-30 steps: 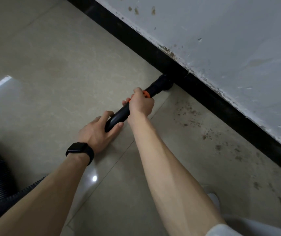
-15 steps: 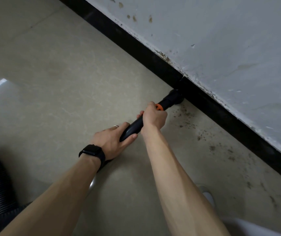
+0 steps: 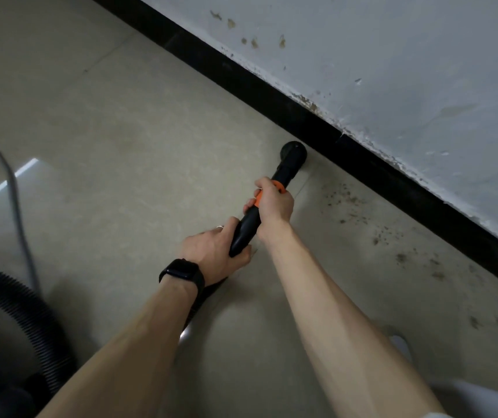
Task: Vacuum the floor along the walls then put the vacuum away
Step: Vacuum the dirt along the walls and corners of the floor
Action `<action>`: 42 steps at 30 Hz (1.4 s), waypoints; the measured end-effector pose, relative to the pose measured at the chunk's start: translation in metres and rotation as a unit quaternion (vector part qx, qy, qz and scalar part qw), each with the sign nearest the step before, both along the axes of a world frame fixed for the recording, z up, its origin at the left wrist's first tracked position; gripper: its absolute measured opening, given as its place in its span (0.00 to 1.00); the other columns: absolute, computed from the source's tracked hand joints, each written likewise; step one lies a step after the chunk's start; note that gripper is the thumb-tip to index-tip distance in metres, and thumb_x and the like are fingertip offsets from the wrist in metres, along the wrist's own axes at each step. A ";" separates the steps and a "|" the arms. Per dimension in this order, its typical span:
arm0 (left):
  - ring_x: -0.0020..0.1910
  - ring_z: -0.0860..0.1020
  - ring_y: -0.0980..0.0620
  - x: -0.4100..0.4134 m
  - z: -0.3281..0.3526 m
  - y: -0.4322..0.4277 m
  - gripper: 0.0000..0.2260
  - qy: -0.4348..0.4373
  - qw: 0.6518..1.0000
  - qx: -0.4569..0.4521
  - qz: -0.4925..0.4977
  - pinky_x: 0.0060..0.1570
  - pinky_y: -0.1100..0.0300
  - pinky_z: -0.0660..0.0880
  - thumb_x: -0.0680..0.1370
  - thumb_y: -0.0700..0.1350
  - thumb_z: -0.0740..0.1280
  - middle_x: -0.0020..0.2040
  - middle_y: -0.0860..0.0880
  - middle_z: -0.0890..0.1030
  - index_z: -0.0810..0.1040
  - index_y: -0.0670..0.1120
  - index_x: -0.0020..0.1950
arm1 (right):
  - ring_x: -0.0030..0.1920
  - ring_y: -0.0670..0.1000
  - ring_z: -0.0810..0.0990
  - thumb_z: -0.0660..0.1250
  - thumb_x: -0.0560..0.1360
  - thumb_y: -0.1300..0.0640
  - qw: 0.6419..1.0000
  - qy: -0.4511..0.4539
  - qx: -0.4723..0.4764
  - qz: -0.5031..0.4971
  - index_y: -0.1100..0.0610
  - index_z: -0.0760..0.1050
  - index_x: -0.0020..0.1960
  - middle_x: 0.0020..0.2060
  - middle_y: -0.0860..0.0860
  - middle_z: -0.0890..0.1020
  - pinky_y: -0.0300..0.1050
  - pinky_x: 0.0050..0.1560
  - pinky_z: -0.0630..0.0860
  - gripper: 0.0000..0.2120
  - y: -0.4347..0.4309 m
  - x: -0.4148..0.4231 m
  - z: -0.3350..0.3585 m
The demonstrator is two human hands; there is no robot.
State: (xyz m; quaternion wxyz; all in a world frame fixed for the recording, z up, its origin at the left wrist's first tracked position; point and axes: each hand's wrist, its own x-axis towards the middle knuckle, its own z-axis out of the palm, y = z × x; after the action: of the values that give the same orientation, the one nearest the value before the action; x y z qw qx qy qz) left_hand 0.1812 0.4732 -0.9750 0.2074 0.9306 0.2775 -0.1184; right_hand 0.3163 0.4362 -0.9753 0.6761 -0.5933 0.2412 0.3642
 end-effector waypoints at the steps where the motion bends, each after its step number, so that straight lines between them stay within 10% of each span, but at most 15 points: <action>1: 0.28 0.70 0.53 -0.005 0.000 0.001 0.16 0.005 1.000 0.006 -0.006 0.29 0.59 0.66 0.74 0.64 0.58 0.33 0.57 0.71 0.62 0.55 0.52 | 0.21 0.50 0.68 0.69 0.72 0.64 1.000 0.000 -0.004 -0.012 0.58 0.71 0.42 0.26 0.49 0.73 0.40 0.26 0.70 0.06 0.000 -0.007 0.000; 22: 0.42 0.82 0.49 -0.081 -0.007 -0.048 0.26 -0.008 0.970 -0.023 -0.242 0.36 0.59 0.70 0.71 0.70 0.49 0.48 0.54 0.80 0.67 0.60 0.63 | 0.24 0.51 0.70 0.69 0.71 0.62 0.966 0.060 -0.078 -0.239 0.59 0.71 0.48 0.28 0.50 0.72 0.44 0.28 0.74 0.08 -0.114 -0.105 0.004; 42: 0.40 0.80 0.46 0.000 -0.012 -0.075 0.21 -0.024 0.875 -0.038 -0.482 0.36 0.57 0.65 0.71 0.70 0.49 0.45 0.51 0.80 0.64 0.54 0.50 | 0.20 0.50 0.69 0.65 0.73 0.62 0.951 0.042 -0.075 -0.297 0.56 0.68 0.37 0.25 0.50 0.71 0.40 0.24 0.70 0.09 -0.169 -0.072 0.004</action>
State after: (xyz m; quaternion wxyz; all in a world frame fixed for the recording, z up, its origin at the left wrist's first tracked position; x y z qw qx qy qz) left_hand 0.1815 0.3982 -0.9865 0.1661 0.9430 -0.2154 -0.1918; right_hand 0.2441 0.2668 -0.9714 0.6969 -0.5278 0.4611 0.1522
